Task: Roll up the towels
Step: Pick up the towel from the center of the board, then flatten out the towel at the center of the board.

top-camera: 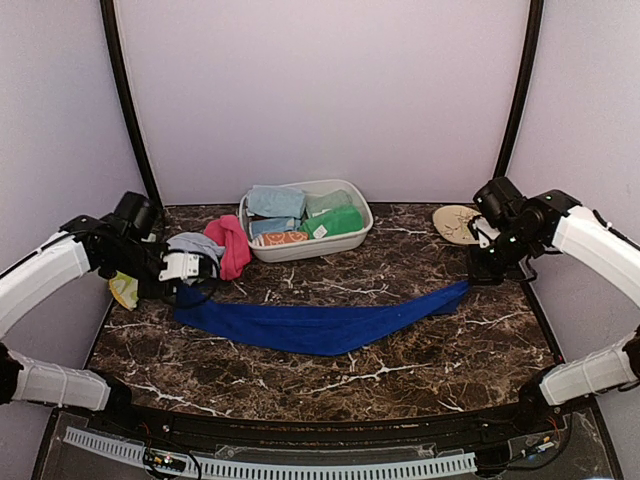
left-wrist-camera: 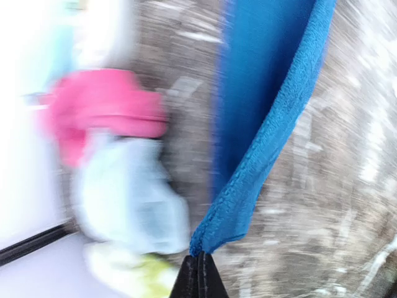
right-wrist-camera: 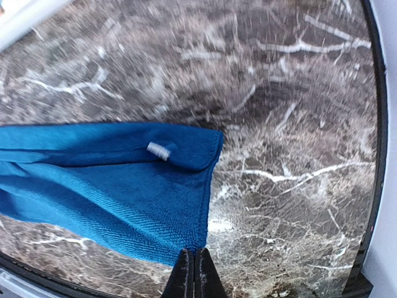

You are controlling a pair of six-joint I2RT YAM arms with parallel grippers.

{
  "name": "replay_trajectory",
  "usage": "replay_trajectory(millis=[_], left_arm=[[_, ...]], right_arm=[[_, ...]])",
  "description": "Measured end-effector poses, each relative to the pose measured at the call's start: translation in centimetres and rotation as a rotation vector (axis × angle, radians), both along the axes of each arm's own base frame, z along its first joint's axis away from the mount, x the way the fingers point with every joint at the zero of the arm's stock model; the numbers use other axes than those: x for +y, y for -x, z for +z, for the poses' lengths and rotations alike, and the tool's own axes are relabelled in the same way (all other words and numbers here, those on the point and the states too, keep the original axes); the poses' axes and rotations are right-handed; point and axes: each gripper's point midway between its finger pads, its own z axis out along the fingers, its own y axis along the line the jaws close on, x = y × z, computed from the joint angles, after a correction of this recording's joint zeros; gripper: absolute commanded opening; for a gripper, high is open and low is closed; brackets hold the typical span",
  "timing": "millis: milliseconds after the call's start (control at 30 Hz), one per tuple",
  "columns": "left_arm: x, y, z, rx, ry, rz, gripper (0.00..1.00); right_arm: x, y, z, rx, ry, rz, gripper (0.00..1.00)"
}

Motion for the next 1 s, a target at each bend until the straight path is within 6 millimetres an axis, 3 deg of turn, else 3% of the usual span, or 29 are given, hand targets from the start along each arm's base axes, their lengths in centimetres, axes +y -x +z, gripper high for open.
replay_trajectory(millis=[67,167,433,600,667,733,867,1000], left_arm=[[-0.3,-2.5,6.0,-0.187,0.068,0.038,0.0],[-0.1,-2.9,12.2,-0.353,0.138,0.073,0.0],[1.3,0.6,17.7,-0.481,0.196,0.098,0.0],[2.4,3.4,24.4,-0.609,0.249,0.107,0.0],[2.9,4.9,26.9,-0.65,0.278,0.115,0.0],[3.4,6.9,28.7,-0.668,0.309,0.123,0.0],[4.1,9.2,29.7,-0.653,0.331,0.135,0.0],[4.4,11.1,28.7,-0.579,0.34,0.148,0.0]], right_arm=[[0.2,-0.4,1.9,-0.052,-0.026,0.0,0.0],[0.2,-0.2,4.4,-0.117,-0.063,0.002,0.0],[-0.5,1.9,10.9,-0.252,-0.154,-0.003,0.0],[-1.2,4.1,15.9,-0.364,-0.234,-0.011,0.0],[-1.6,5.2,17.1,-0.388,-0.264,-0.013,0.0],[-2.0,6.4,17.6,-0.392,-0.278,-0.018,0.0],[-2.7,8.3,18.3,-0.397,-0.304,-0.024,0.0],[-2.7,9.1,17.9,-0.378,-0.329,-0.029,0.0]])
